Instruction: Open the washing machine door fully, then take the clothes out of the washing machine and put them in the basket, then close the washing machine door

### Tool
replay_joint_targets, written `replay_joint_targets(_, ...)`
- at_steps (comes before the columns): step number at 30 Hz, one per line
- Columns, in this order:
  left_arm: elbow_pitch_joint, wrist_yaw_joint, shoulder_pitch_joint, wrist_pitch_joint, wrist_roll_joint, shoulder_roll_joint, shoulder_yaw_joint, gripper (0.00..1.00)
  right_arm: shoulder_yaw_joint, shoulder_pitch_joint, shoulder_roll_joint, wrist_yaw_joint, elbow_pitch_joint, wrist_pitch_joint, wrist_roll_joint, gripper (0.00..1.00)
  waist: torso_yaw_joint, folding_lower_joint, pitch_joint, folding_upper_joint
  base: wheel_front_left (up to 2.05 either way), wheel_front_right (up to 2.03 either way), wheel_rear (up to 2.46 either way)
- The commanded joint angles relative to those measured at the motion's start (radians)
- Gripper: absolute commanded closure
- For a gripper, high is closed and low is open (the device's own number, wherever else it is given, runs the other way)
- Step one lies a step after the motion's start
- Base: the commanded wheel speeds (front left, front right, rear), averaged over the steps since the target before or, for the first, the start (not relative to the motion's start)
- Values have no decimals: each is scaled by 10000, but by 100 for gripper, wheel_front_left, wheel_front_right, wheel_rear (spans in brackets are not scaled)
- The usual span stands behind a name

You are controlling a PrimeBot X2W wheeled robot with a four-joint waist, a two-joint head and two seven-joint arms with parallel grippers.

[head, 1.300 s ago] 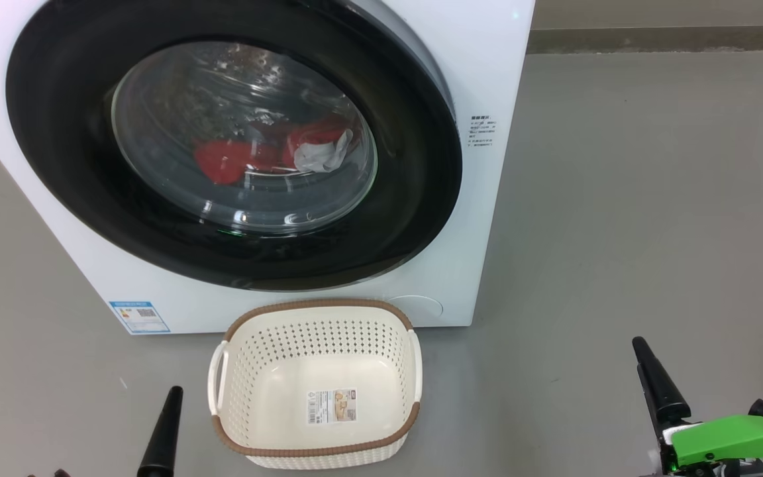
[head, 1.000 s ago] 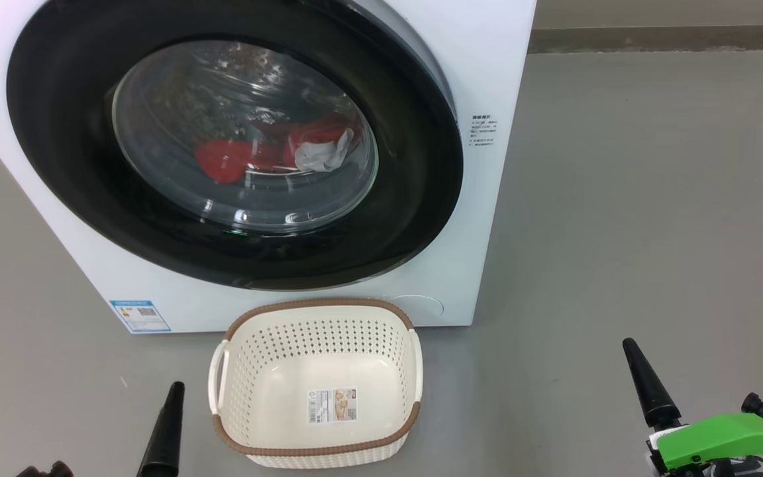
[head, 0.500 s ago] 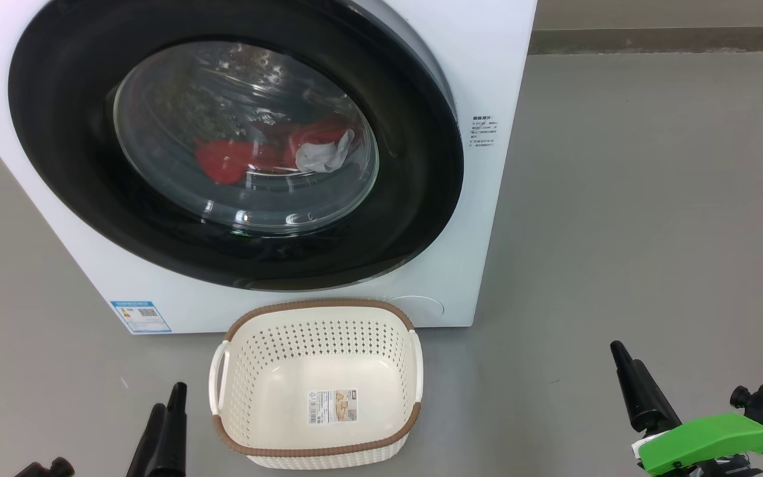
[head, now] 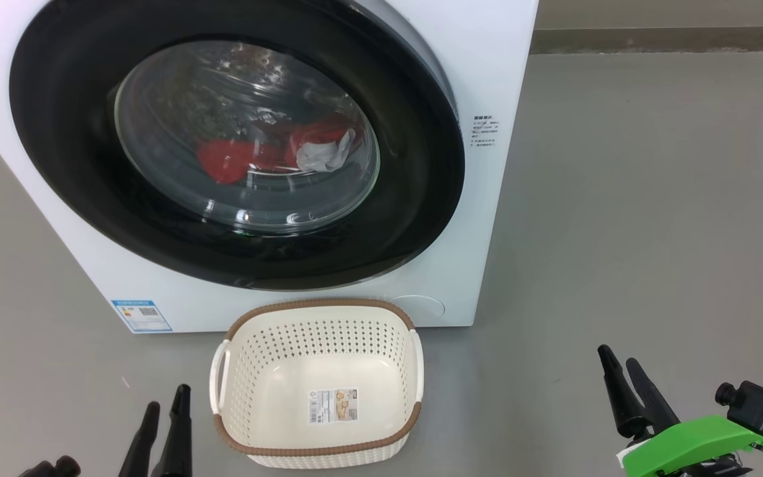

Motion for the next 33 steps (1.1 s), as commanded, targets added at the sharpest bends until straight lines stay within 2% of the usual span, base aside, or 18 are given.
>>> replay_joint_targets(1, -353, -38, -132, -163, 354, 167, 156, 0, 161, -180, -190, -4, -230, -144, -284, 0, 1, 0, 4, 0, 0, 0, 0)
replay_joint_targets(33, -802, -61, 132, -1077, 4161, 223, 197, 0, 478, -29, -366, -6, -310, -1055, -3413, 0, 78, 0, 56, 0, 0, 0, 0)
